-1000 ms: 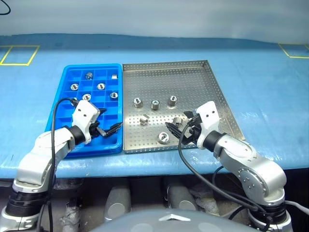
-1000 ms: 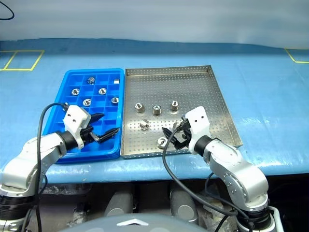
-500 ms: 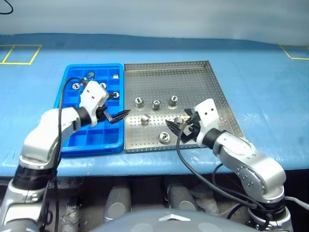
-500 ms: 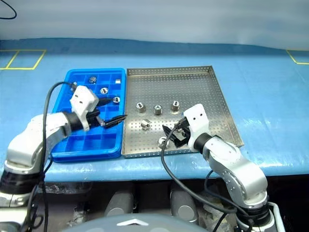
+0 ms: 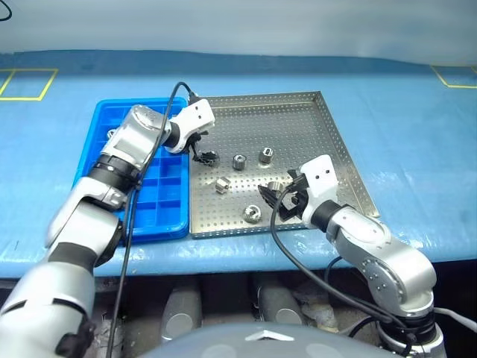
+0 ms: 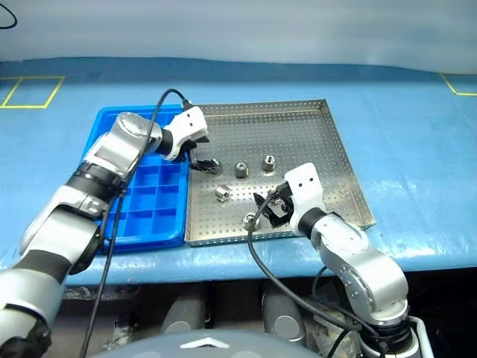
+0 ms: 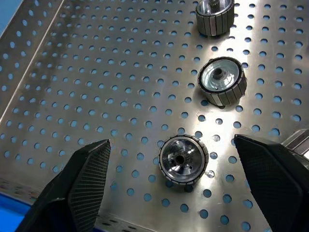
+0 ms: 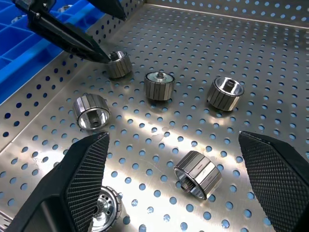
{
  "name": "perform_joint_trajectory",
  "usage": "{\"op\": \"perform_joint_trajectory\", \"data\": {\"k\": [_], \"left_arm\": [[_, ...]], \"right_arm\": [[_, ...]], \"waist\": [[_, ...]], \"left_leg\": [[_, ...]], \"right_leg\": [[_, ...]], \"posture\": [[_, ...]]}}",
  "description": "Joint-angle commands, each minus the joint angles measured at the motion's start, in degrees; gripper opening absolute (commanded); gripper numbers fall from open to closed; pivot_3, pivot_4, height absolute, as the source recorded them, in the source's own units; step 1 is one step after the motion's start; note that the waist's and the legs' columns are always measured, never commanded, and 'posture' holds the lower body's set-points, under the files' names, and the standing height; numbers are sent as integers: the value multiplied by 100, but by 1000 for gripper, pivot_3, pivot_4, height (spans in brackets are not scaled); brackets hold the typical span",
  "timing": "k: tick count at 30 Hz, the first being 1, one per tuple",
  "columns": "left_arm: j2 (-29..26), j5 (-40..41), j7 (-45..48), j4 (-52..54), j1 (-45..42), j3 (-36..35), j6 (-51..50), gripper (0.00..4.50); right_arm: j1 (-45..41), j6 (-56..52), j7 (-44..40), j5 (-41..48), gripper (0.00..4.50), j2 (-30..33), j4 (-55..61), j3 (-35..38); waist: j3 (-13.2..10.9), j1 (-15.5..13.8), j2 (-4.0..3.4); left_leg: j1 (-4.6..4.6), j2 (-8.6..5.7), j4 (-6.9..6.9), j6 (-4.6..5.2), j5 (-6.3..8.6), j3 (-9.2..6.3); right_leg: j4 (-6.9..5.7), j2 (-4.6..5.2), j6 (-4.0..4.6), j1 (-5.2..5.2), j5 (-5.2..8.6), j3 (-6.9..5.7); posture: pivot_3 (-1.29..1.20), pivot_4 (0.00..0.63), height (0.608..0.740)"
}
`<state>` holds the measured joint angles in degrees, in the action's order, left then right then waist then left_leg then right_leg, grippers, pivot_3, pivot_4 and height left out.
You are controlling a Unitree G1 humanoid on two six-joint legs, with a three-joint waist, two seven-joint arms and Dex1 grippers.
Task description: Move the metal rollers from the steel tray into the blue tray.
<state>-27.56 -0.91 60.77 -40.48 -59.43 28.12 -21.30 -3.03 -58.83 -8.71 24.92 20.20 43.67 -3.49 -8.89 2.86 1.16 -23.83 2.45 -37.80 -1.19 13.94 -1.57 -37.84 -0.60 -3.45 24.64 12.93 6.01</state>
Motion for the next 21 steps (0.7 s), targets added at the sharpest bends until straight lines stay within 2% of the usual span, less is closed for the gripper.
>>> {"op": "perform_joint_trajectory", "data": {"k": [1,7,11,14,21], "left_arm": [[180,-375,359,-645,-349,119,502,4488],[400,-1001,467,-1575,-589,299,966,4488],[557,-1325,197,-1975,-642,261,1063,4488],[646,-1418,125,-2146,-651,173,1115,3934],[655,-1497,214,-2076,-672,96,1190,1759]], "right_arm": [[35,129,80,-54,4500,-58,317,111],[134,120,178,-77,4500,-148,424,156],[180,133,207,-107,4500,-209,448,184],[190,142,201,-135,4500,-230,438,196],[161,160,188,-190,4500,-288,370,230]], "waist": [[0,47,0],[0,147,1],[0,198,1],[1,213,-1],[0,224,1]], "left_leg": [[0,-1,0,1,0,0],[1,-1,-3,1,1,-3],[5,-1,-9,1,1,-3],[11,-1,-11,1,1,-3],[16,-6,-28,11,-20,-3]], "right_leg": [[0,0,0,-1,0,0],[-5,-1,-21,-2,13,1],[-10,-1,-28,-6,16,1],[-15,-2,-30,-11,16,3],[-28,-3,-20,-15,3,13]], "posture": [[-75,150,740],[-100,150,740],[-103,150,740],[-103,150,740],[-92,150,740]]}}
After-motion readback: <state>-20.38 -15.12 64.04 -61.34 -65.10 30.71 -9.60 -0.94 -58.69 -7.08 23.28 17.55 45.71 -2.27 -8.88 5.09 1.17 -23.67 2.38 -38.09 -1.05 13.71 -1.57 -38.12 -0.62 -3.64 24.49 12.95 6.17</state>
